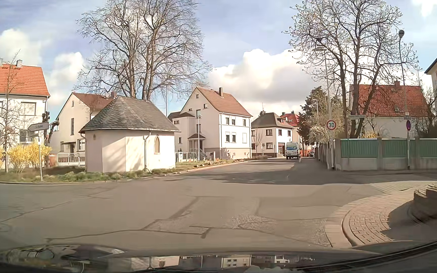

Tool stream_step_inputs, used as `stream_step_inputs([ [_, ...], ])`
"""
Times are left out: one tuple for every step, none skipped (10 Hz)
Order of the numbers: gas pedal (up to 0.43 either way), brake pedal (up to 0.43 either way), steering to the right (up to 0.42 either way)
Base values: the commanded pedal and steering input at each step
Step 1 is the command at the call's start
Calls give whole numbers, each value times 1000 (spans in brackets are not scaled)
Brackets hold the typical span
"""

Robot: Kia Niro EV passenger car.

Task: Follow the waypoints while adhering to traffic rules and regulations

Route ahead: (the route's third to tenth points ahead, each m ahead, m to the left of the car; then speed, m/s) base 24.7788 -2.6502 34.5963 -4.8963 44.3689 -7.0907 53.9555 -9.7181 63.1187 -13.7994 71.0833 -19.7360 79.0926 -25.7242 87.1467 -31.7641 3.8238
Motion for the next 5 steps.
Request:
stream_step_inputs([
  [0,0,42],
  [0,0,41],
  [0,0,41],
  [0,0,41],
  [0,0,41],
])
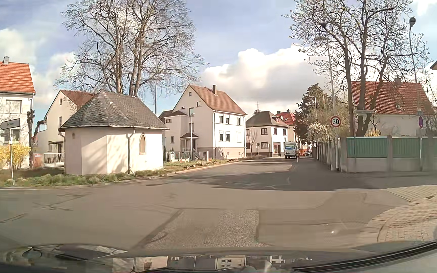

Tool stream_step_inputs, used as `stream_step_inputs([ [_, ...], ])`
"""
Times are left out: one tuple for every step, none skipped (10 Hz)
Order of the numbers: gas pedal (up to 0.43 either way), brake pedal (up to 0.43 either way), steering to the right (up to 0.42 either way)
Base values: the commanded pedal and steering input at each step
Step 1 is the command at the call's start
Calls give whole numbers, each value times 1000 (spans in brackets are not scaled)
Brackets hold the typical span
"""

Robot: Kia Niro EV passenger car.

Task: Follow the waypoints while adhering to traffic rules and regulations

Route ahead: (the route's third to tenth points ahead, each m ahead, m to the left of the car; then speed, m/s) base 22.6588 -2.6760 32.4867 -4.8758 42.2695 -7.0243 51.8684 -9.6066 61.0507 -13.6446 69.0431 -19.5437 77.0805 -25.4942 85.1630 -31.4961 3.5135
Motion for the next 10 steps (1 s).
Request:
stream_step_inputs([
  [0,0,41],
  [0,0,41],
  [0,0,41],
  [0,0,40],
  [0,0,40],
  [0,0,40],
  [87,0,39],
  [98,0,39],
  [110,0,39],
  [138,0,40],
])
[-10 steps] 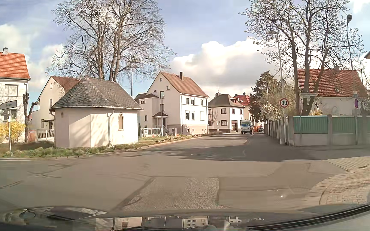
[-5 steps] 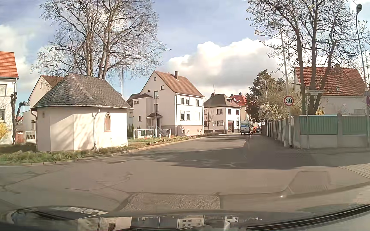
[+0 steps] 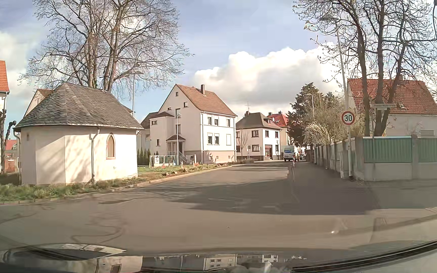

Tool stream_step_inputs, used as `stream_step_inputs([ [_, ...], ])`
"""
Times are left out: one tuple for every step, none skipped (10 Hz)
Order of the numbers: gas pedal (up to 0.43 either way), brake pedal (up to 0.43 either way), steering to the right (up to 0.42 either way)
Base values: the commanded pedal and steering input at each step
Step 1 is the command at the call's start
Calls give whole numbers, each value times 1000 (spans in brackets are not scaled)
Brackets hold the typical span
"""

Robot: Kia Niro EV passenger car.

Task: Follow the waypoints while adhering to traffic rules and regulations

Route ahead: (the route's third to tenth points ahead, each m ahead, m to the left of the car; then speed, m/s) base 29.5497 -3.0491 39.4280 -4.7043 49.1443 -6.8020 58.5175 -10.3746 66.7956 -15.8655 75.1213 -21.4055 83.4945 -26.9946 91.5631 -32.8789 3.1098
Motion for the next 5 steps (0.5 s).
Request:
stream_step_inputs([
  [177,0,40],
  [197,0,40],
  [220,0,40],
  [228,0,41],
  [240,0,43],
])
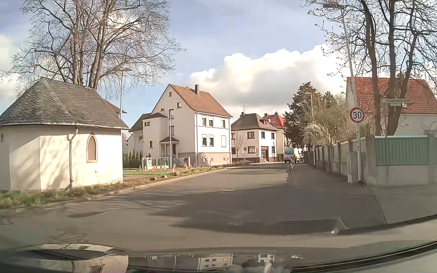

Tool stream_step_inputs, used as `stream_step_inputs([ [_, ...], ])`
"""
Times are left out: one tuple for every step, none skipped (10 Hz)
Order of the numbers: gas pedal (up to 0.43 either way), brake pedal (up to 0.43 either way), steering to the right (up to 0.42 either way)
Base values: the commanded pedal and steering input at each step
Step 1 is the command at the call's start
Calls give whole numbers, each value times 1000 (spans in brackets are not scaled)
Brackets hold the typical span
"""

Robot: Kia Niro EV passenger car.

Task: Follow the waypoints while adhering to traffic rules and regulations

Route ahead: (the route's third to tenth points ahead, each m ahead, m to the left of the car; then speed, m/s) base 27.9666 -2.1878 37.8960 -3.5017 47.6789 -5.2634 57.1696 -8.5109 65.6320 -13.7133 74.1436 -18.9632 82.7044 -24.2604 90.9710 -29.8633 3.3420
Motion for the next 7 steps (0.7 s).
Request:
stream_step_inputs([
  [248,0,43],
  [248,0,43],
  [260,0,44],
  [260,0,44],
  [268,0,44],
  [268,0,44],
  [268,0,45],
])
